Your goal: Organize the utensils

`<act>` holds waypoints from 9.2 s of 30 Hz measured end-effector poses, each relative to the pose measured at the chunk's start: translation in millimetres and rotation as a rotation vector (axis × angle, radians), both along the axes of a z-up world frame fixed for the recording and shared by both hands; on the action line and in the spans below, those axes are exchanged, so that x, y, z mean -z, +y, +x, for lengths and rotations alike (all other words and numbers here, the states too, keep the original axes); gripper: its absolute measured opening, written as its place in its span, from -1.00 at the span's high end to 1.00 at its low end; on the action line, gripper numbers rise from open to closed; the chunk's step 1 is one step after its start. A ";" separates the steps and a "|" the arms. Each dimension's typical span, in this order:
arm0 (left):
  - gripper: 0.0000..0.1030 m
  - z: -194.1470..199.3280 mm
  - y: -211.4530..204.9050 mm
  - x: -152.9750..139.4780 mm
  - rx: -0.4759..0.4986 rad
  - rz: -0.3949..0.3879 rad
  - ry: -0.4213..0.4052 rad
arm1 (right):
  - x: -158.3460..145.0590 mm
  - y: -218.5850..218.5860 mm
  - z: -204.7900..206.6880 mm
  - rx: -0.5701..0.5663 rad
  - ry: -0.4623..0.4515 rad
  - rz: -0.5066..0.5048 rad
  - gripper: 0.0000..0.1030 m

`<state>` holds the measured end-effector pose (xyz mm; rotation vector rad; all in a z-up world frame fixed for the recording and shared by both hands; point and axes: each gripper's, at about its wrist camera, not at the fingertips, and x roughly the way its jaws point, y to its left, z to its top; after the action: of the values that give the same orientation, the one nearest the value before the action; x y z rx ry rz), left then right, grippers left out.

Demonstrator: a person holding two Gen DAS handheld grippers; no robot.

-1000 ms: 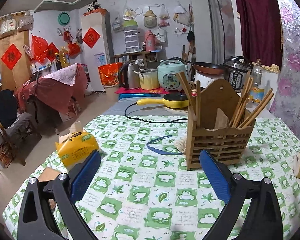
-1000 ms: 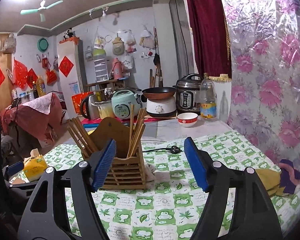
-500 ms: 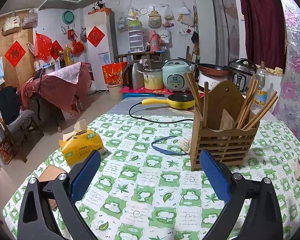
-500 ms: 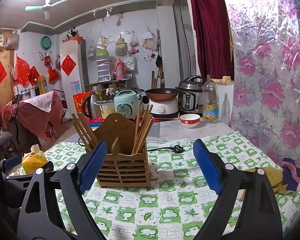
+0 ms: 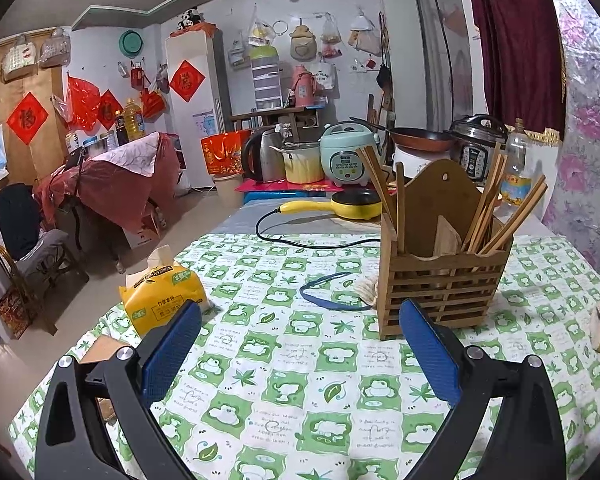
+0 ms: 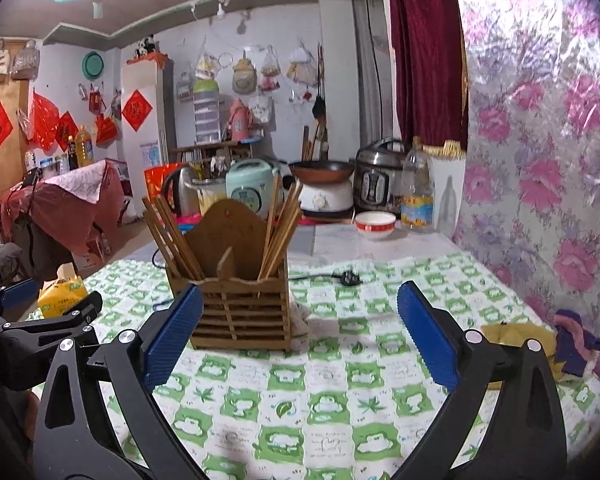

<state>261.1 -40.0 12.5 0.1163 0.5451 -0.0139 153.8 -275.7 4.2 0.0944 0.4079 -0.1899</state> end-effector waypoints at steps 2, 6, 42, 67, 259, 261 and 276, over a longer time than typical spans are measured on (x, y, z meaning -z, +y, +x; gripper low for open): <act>-0.89 -1.0 0.1 0.0 -0.002 0.000 0.001 | 1.7 -1.1 2.3 -0.007 0.018 0.020 -0.84; -0.89 -1.8 1.2 -0.3 0.001 -0.005 0.005 | 2.6 -3.5 3.4 -0.009 0.026 0.035 -0.84; -0.89 -7.6 -9.6 1.1 0.031 0.035 -0.015 | 6.2 -0.5 4.8 -0.013 0.030 0.030 -0.85; -0.89 -9.6 -11.7 2.3 0.033 0.050 -0.025 | 0.6 -7.0 4.0 -0.003 0.021 0.040 -0.87; -0.89 -13.0 -22.0 3.4 0.084 0.032 0.029 | 2.3 -7.1 2.7 -0.003 0.031 0.035 -0.88; -0.89 -12.5 -20.7 3.1 0.080 0.031 0.029 | 2.2 -7.0 2.8 -0.002 0.031 0.034 -0.88; -0.89 -12.4 -20.3 4.9 0.064 0.036 0.031 | 2.0 -7.4 2.8 -0.003 0.032 0.033 -0.88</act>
<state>248.7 -60.2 7.6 0.1691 0.5727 -0.0680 156.6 -283.1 2.2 0.1232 0.4433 -0.1816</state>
